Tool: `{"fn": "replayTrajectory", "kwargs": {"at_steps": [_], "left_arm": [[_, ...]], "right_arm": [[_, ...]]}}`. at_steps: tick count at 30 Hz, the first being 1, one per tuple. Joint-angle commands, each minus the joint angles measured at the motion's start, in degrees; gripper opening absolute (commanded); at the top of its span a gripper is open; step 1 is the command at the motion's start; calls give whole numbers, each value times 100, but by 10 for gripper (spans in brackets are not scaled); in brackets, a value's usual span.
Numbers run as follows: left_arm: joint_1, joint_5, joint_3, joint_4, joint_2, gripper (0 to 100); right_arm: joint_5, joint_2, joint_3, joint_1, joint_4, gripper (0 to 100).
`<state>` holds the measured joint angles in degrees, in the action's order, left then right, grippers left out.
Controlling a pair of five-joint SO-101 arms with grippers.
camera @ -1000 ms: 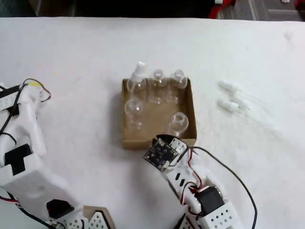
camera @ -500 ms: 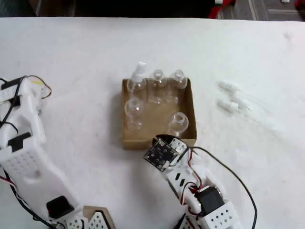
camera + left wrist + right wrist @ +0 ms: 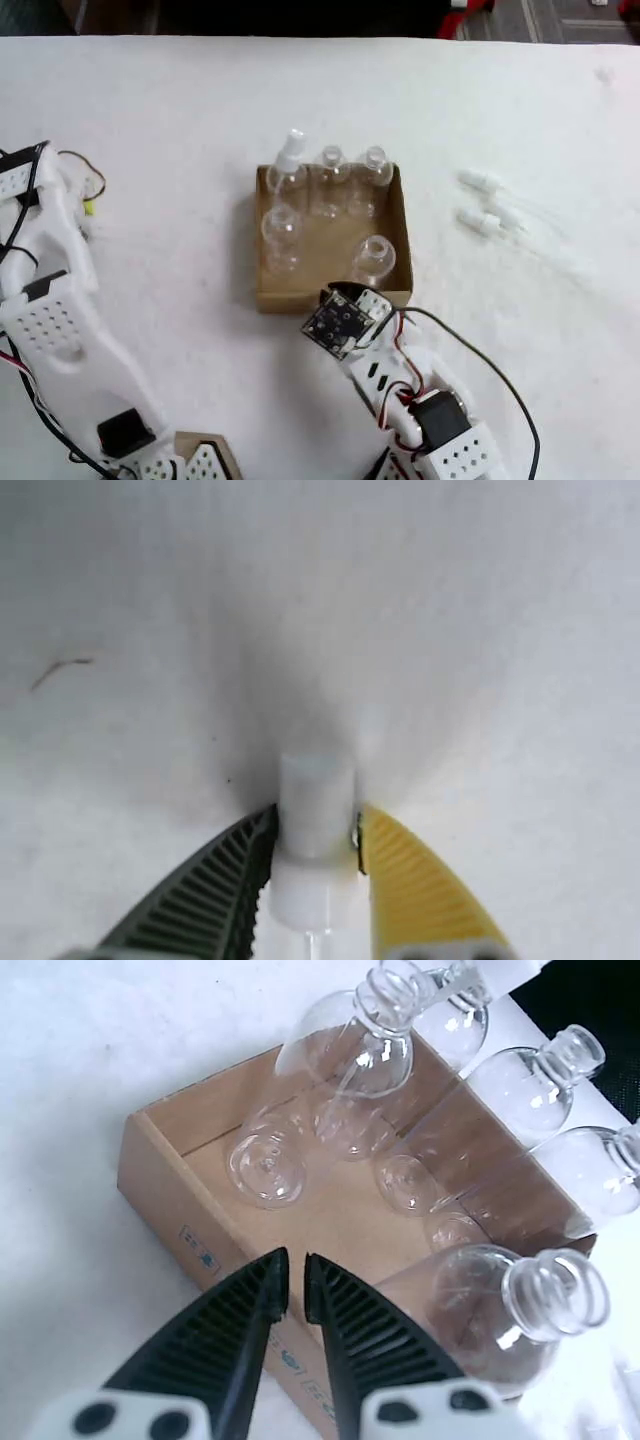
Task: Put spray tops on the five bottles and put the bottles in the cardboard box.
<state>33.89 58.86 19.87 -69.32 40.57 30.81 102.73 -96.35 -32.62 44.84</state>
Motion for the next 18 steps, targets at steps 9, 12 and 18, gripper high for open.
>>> {"fn": "replayTrajectory", "kwargs": {"at_steps": [9, 12, 18], "left_arm": [[-242, -1530, 2884, -3253, -1288, 73], [-207, -1987, 3323, -3288, -1719, 72], [-444, -2840, 3499, -3288, -2624, 72]], "right_arm": [[44, 40, -44, 48, -136, 18], [44, 40, -44, 57, -136, 18], [44, 40, -44, 57, -136, 18]]}}
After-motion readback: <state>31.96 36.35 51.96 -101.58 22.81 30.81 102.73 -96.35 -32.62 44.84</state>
